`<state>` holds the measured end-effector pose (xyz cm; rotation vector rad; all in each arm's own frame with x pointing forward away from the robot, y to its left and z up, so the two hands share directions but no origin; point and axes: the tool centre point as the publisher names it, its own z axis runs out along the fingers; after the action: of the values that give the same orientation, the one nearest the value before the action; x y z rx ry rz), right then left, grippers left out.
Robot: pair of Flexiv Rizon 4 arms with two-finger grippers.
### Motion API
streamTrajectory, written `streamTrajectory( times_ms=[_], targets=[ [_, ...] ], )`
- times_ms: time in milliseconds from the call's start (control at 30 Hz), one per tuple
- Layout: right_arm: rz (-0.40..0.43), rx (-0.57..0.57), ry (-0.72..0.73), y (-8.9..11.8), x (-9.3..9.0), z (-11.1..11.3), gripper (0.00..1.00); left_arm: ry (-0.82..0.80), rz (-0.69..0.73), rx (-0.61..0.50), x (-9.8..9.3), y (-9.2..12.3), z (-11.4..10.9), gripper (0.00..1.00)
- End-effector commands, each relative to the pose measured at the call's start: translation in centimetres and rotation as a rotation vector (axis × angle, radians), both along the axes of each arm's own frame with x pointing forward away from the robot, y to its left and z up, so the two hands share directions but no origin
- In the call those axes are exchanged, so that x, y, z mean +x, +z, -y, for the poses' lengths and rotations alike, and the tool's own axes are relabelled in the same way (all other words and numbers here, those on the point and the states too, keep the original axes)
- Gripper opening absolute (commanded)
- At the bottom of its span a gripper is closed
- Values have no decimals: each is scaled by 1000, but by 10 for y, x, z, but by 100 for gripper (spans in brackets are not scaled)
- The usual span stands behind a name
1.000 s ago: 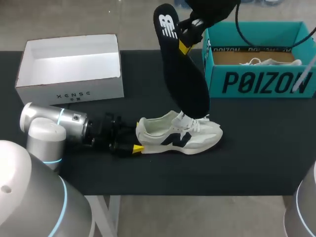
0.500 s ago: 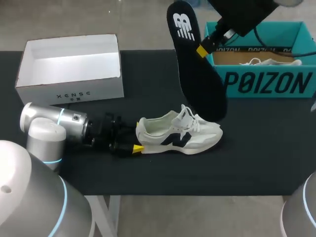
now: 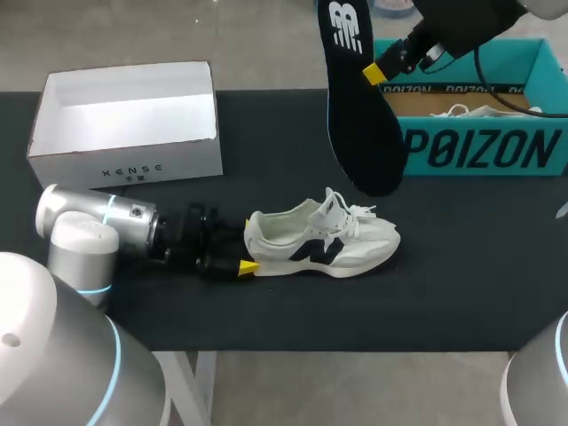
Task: Take the shoe out of the shoebox, open the shoe tongue, remove and reinsert the insole, then place the shoe into the shoebox
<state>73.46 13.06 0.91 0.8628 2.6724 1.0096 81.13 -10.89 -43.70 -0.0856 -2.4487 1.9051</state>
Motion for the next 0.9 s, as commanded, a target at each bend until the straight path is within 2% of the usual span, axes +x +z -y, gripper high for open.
streamTrajectory(
  times_ms=[33,67,100,133,200,333,533,733,900],
  targets=[
    [-4,-8,0,2,2,-3,0,1,1,0,0,-4,0,7],
    [-4,-8,0,2,2,-3,0,1,1,0,0,-4,0,23],
    [-4,-8,0,2,2,-3,0,1,1,0,0,-4,0,44],
    [-4,-8,0,2,2,-3,0,1,1,0,0,-4,0,100],
    [-4,-8,0,2,2,-3,0,1,1,0,0,-4,0,100],
    [-4,-8,0,2,2,-3,0,-45,47,51,1,16,-1,100],
    [-4,-8,0,2,2,-3,0,-66,112,166,2,29,-14,100],
    [-4,-8,0,2,2,-3,0,-67,126,347,-2,31,-42,100],
    [-4,-8,0,2,2,-3,0,-65,139,552,-4,56,-67,100]
  ],
)
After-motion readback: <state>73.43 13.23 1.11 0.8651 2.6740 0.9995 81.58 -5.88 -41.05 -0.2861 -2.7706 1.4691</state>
